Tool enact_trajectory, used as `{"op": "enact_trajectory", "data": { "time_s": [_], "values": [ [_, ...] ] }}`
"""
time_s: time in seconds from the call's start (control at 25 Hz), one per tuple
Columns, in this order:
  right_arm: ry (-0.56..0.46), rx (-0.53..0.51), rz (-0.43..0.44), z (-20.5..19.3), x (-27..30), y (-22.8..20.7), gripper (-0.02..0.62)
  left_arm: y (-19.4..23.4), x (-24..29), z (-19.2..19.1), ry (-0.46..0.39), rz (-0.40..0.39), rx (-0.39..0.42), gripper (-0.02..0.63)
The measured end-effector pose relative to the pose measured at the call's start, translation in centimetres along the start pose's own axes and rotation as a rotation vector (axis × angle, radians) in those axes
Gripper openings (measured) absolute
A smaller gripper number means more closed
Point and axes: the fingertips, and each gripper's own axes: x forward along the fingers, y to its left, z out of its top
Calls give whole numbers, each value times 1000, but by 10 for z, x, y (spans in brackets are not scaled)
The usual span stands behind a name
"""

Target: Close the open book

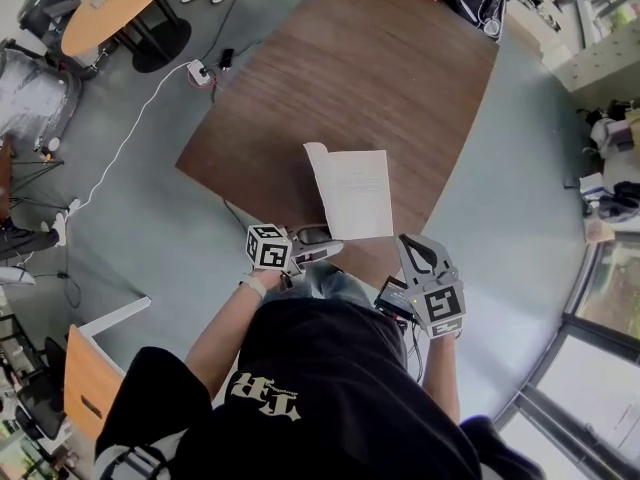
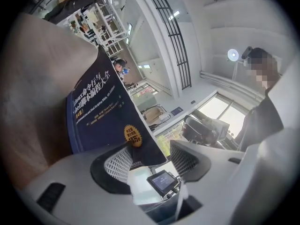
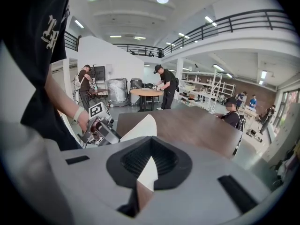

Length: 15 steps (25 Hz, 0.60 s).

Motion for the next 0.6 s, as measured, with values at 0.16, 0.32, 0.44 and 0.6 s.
{"op": "enact_trajectory", "data": {
  "time_s": [0.16, 0.32, 0.44, 0.6],
  "values": [
    [6, 18, -29, -6, -8, -7, -12, 0, 16, 2, 37, -18, 8, 233],
    [12, 35, -61, -13, -16, -17, -12, 5, 31, 7, 61, -29, 7, 233],
    [19, 49, -87, -18, -22, -23, -12, 8, 40, 11, 85, -36, 11, 233],
    [27, 67, -124, -25, -31, -32, -12, 17, 54, 13, 117, -34, 9, 233]
  ]
}}
